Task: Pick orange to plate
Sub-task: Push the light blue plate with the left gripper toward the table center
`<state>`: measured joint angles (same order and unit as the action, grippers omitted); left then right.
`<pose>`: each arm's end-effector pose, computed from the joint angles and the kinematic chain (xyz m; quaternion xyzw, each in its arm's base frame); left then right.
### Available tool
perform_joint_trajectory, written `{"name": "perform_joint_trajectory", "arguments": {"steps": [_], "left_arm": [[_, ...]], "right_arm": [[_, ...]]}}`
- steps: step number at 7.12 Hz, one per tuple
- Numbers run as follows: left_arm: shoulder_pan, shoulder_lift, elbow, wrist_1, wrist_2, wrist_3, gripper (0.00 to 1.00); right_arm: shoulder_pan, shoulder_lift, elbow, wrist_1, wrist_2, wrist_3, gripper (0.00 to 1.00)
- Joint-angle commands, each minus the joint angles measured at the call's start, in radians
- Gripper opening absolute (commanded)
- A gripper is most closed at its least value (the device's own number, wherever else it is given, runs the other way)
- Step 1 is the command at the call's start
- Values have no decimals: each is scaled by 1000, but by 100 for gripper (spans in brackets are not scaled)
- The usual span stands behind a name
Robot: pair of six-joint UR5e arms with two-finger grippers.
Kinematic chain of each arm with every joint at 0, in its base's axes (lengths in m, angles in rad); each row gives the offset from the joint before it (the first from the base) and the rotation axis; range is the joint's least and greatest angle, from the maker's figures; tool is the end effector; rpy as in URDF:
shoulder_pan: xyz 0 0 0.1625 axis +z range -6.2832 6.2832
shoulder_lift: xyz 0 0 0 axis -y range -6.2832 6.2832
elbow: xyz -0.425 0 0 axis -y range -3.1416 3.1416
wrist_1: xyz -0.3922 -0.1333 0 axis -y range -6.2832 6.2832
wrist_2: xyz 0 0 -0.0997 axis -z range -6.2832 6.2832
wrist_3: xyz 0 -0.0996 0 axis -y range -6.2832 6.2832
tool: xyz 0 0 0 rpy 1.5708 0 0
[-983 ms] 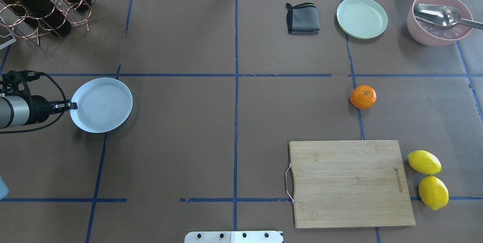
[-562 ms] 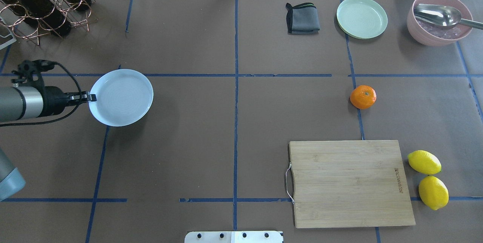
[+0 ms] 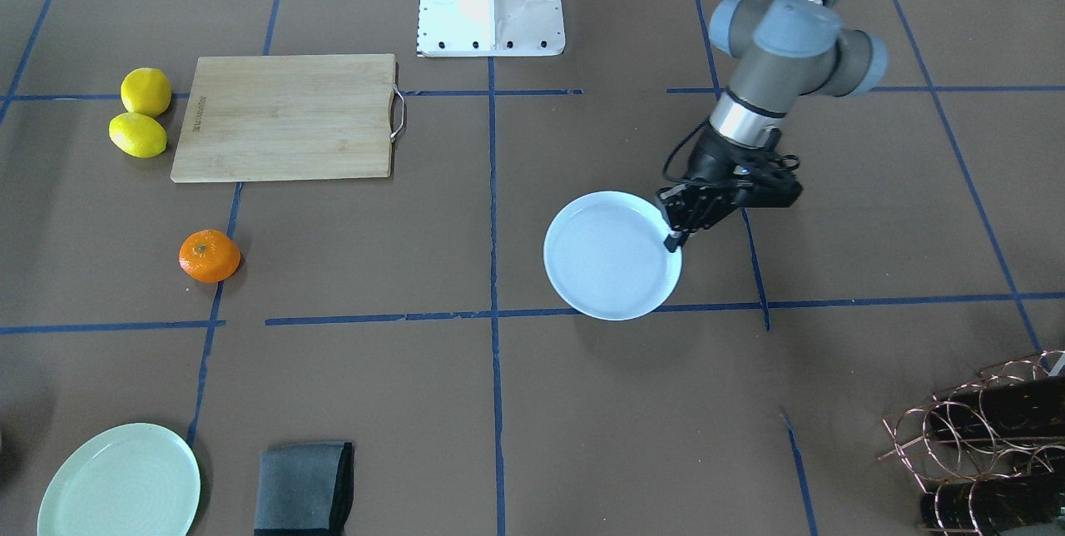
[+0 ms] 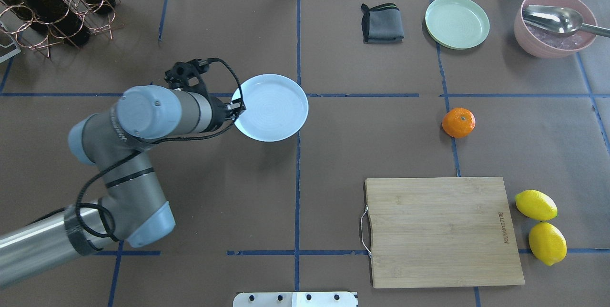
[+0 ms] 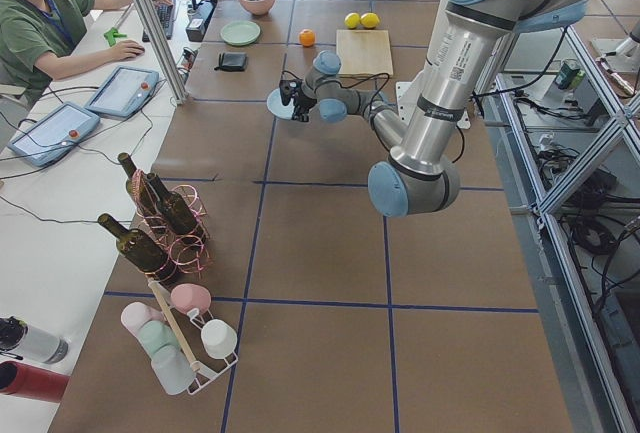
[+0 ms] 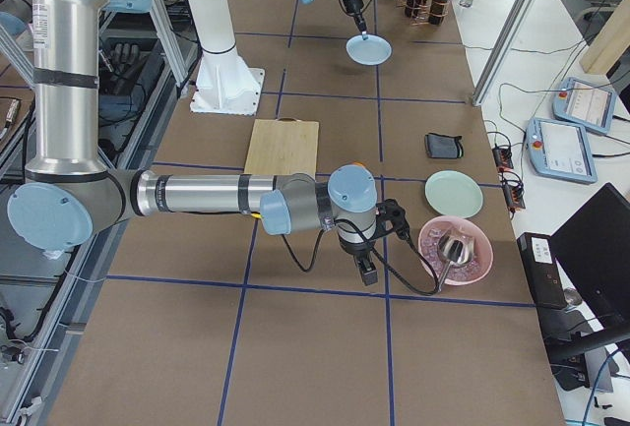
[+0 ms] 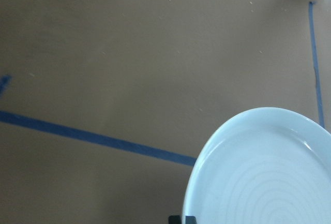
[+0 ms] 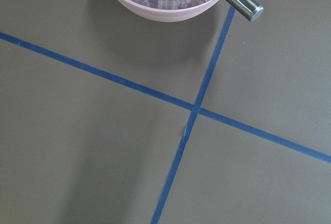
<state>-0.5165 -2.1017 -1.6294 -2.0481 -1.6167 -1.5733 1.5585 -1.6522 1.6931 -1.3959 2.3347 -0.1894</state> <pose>0.5246 -0.4460 0.2717 0.1101 0.4967 -0.2096 0.8350 0.0586 -0.4709 0.6190 0.1323 -0.3603 -0.1328 0.9138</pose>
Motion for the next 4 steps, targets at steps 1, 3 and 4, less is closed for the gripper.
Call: {"name": "perform_joint_trajectory", "arguments": {"steps": [1, 3, 4], "left_arm": [[85, -87, 87, 40, 58, -60, 0], [88, -84, 86, 42, 57, -54, 6], [88, -81, 85, 43, 55, -39, 83]], "right_arm": [[0, -8, 0, 0, 0, -1, 100], [0, -8, 2, 1, 0, -2, 100], [0, -8, 2, 0, 0, -1, 100]]}}
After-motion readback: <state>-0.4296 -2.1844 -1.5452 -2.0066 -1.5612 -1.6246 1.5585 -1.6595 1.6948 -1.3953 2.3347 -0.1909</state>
